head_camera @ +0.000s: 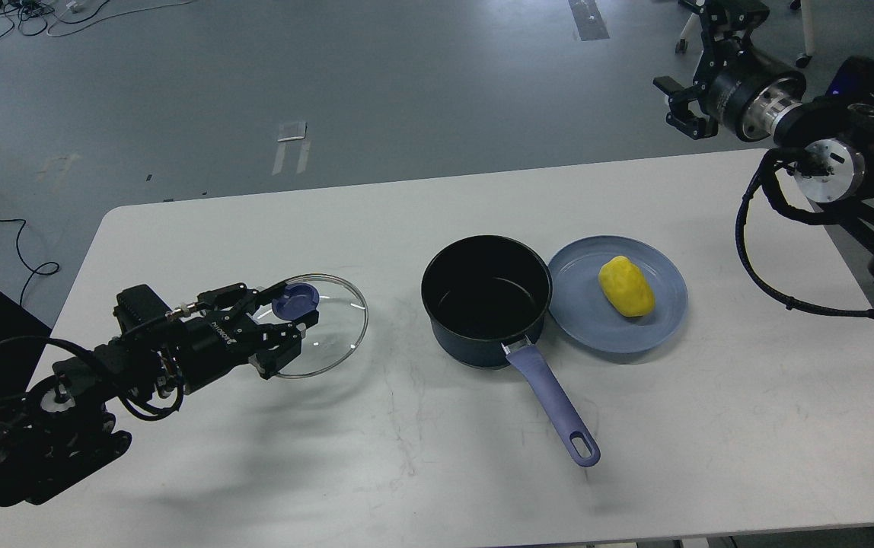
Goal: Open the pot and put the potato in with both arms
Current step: 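Lower the glass lid onto the table beside the saucepan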
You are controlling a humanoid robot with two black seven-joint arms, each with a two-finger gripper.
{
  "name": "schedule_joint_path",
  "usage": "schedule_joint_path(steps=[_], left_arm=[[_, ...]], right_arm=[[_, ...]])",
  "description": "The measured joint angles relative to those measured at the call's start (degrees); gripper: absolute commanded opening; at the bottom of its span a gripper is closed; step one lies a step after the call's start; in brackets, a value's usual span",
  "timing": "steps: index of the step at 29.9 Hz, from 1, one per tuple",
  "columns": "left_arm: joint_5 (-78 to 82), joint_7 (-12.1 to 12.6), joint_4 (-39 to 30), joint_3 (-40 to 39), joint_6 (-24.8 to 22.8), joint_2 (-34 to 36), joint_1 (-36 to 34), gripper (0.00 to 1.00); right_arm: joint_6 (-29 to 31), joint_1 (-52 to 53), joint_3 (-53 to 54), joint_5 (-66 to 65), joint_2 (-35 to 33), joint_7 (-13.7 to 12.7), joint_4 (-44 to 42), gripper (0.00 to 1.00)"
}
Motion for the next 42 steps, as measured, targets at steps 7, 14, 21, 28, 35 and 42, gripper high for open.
schedule_joint_path(steps=[7, 14, 21, 28, 35, 42], left_arm=[[-0.4, 0.0, 0.2, 0.1, 0.0, -1.2, 1.1, 0.10], [-0.4, 0.0, 2.3, -0.1, 0.0, -4.1, 1.2, 0.11], [-0.5, 0.0, 6.6, -0.1, 0.0, -7.8, 2.4, 0.16], [-2.9, 0.0, 7.8, -0.4, 0.0, -8.9, 3.3, 0.60], [-8.6, 0.0, 10.5, -0.2, 0.0, -10.6, 3.7, 0.90], [-9.5, 0.0, 11.6, -0.1, 0.0, -11.3, 3.6, 0.98]], right_arm=[[-0.1, 0.1, 0.0, 0.0, -0.1, 0.0, 0.0, 1.00], [-0.2, 0.1, 0.0, 0.0, -0.7, 0.1, 0.0, 1.00], [-0.2, -0.1, 0.0, 0.0, -1.6, 0.1, 0.2, 1.00], [-0.2, -0.1, 0.0, 0.0, -1.8, 0.1, 0.2, 1.00], [-0.2, 0.0, -0.1, 0.0, -1.7, 0.0, 0.1, 1.00], [-0.2, 0.0, -0.1, 0.0, -1.7, 0.0, 0.0, 1.00]])
